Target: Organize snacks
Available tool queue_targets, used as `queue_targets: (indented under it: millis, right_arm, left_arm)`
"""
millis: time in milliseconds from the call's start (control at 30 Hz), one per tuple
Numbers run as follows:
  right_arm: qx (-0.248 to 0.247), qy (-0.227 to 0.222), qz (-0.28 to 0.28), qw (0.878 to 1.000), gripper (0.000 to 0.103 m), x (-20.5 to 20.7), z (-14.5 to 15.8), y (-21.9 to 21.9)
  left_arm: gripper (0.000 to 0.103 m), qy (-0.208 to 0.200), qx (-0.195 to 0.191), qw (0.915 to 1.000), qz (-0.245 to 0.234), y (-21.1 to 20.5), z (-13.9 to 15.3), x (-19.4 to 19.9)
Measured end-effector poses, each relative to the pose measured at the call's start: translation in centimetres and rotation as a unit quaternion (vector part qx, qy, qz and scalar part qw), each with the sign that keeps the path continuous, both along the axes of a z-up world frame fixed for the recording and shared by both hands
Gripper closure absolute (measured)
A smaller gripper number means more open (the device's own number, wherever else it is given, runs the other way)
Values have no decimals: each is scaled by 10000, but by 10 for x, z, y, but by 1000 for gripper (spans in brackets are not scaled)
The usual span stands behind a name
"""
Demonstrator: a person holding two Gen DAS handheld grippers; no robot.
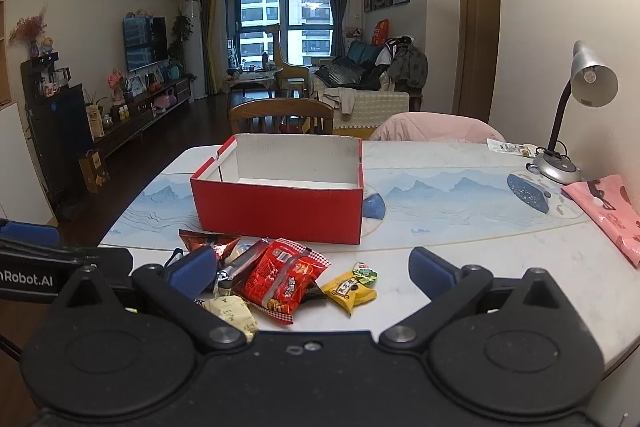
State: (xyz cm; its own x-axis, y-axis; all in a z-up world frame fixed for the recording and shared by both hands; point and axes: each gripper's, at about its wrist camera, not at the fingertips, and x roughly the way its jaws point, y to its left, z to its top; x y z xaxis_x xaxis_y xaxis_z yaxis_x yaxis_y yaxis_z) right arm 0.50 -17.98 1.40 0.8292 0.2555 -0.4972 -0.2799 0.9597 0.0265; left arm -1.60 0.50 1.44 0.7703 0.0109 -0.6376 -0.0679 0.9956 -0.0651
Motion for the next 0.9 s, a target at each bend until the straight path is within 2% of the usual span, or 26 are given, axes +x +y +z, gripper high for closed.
queue_targets:
  millis: [900]
  right_arm:
    - [-28,-69,125,9999,0,-7,11,0]
  left_arm:
    - [7,-94,-2,10000,3,2,7,-7]
